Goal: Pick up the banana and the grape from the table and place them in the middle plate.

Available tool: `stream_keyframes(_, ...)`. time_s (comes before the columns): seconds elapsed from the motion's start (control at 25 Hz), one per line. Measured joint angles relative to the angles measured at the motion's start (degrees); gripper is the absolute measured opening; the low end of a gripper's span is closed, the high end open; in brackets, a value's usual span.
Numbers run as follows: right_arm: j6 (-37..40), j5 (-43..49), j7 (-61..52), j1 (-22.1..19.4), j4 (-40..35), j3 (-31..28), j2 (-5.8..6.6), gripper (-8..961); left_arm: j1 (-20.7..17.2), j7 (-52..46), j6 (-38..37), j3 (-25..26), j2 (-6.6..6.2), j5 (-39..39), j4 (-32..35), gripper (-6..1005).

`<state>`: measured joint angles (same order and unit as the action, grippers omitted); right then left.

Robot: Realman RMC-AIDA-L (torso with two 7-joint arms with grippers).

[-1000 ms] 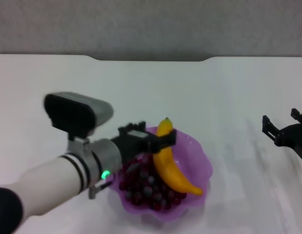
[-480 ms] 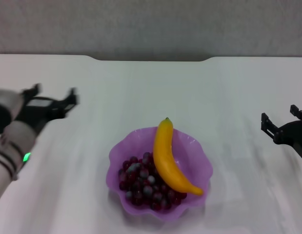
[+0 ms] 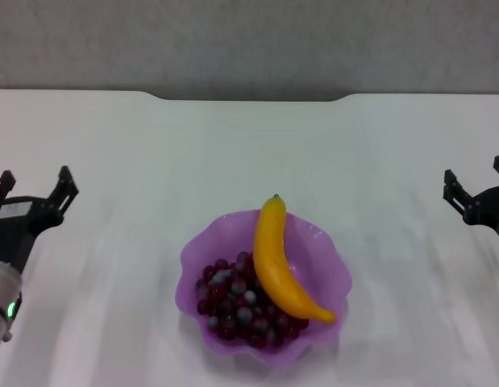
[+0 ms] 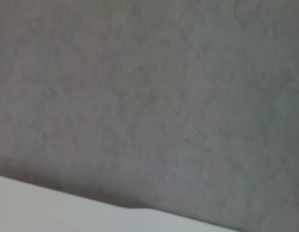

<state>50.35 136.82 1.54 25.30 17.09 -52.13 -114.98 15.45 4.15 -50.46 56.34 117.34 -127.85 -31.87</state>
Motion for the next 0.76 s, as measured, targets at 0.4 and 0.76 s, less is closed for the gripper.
stream_keyframes(0.4, 3.3, -1.5, 0.1, -0.3, -3.3, 0.9, -0.24, 799, 3.6, -11.7, -4.0, -3.3, 0.31, -0.2, 13.1, 908)
stream_keyframes(0.76, 2.1, -1.5, -0.3, -1.5, -3.8, 1.5, -0.17, 768, 2.8, -12.5, -1.0, -3.2, 0.35, -0.1, 14.0, 908)
